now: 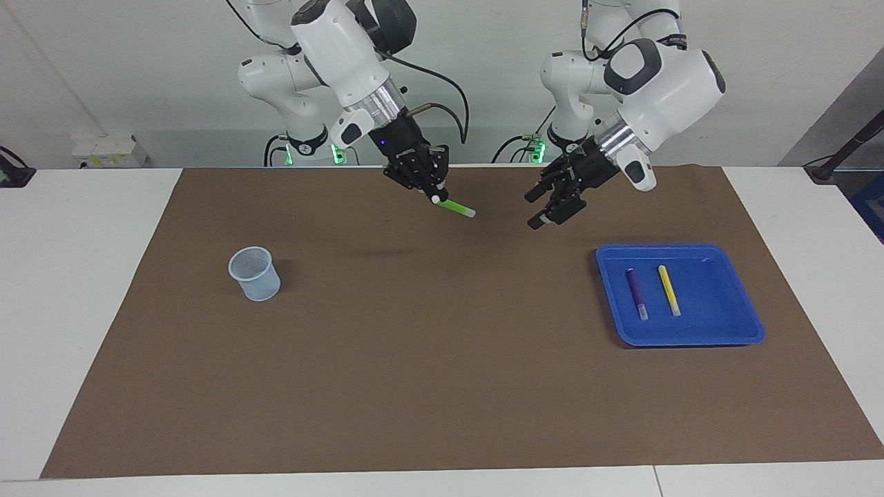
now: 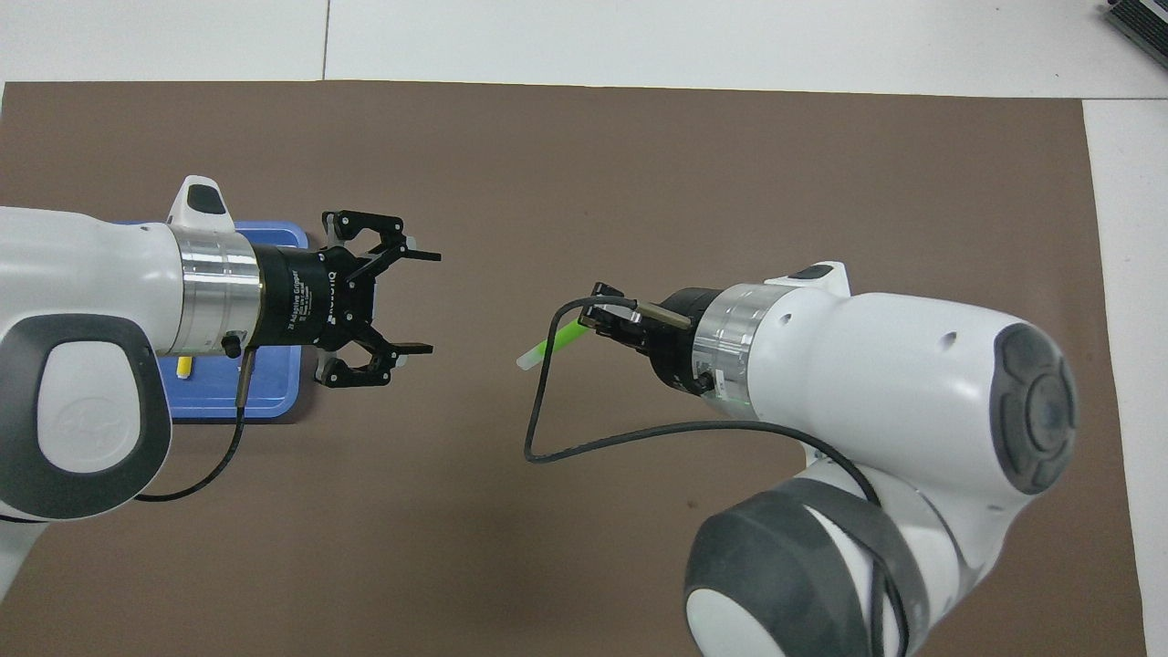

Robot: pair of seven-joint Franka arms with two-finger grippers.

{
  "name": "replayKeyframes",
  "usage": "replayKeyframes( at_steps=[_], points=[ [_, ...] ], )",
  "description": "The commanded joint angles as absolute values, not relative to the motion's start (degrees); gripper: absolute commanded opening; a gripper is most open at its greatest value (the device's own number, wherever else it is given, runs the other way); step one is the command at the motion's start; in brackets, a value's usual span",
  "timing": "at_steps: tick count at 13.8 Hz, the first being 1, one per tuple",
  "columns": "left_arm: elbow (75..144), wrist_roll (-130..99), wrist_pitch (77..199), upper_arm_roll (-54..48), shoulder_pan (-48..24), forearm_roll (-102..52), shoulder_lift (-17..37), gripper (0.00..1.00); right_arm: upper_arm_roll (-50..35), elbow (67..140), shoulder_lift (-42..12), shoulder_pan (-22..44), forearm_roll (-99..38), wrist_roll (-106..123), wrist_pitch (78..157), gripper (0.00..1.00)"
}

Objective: Right arm passes pens to left for tray arrangement
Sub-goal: 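Carry the green pen toward the left gripper while the left gripper approaches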

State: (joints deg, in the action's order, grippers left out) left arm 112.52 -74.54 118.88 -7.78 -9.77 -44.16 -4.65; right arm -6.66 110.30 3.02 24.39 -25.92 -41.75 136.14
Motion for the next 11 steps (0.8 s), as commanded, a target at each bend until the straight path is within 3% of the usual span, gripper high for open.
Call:
replayKeyframes(
  at_steps=[1,11],
  points=[
    [115.74,-78.91,122.42,-7.03,-12.91,-45.0,-6.76,0.86,-6.59,114.86,4.39,26.54,-29.52,-45.26,142.98,0.0],
    [121.19,-97.82,131.02,-7.29,-17.74,-44.12,-8.96,0.87,-6.59,115.14,3.34,26.98,-33.22,-44.38,143.79,0.0]
  ],
)
